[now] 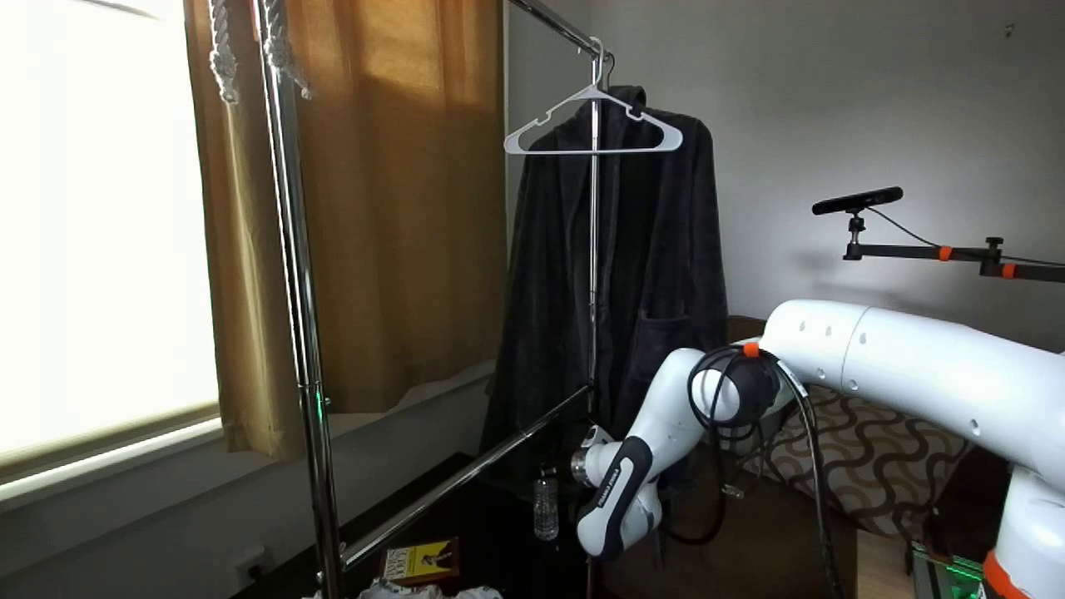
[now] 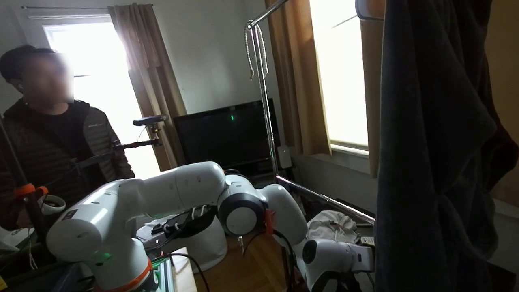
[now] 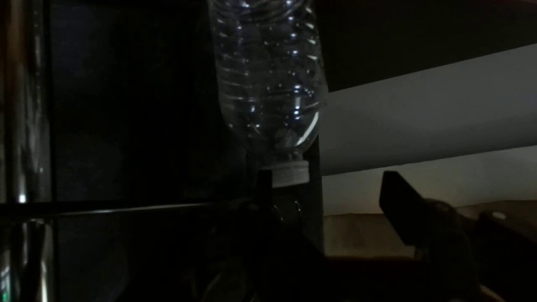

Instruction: Put the water bottle in the grey rob

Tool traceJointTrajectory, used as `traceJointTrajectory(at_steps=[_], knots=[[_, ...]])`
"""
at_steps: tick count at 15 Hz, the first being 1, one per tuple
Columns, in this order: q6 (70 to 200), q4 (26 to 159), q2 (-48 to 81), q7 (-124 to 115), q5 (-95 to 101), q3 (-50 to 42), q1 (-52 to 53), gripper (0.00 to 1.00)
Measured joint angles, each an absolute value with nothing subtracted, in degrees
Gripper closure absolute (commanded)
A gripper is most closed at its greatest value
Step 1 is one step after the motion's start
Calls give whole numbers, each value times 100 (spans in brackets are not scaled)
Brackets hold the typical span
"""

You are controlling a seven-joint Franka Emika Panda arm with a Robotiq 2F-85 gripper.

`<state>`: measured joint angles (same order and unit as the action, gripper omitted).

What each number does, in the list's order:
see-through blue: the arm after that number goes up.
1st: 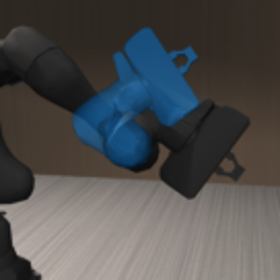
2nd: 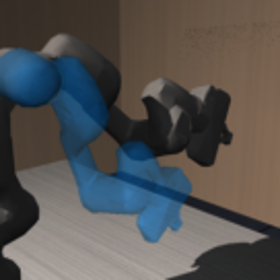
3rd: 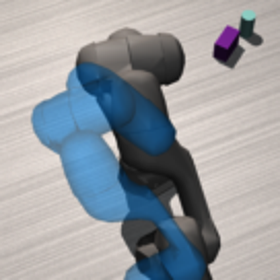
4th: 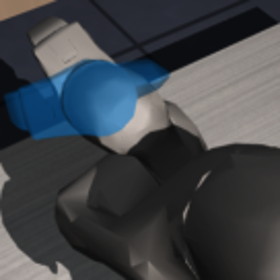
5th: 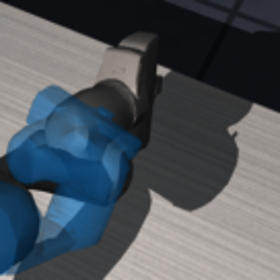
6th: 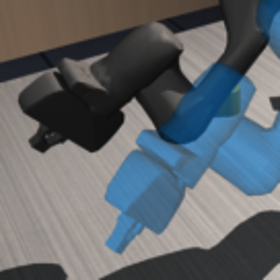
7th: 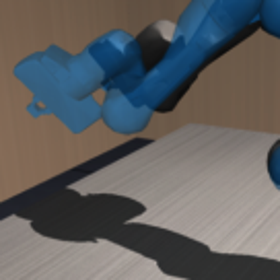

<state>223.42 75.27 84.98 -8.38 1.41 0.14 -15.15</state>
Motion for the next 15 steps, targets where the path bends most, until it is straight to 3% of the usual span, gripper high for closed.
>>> traceJointTrajectory(at_steps=[1, 3, 4, 6, 13, 15], knots=[[22296, 7506, 8498, -838, 126, 14, -1515, 14], [22221, 7488, 8498, -838, 102, 15, -1515, 7], [22202, 7488, 8499, -838, 94, 15, -1515, 40], [22147, 7489, 8499, -838, 88, 15, -1515, 44], [22064, 7491, 8499, -838, 87, 15, -1515, 98], [22062, 7494, 8499, -838, 86, 15, -1515, 100]])
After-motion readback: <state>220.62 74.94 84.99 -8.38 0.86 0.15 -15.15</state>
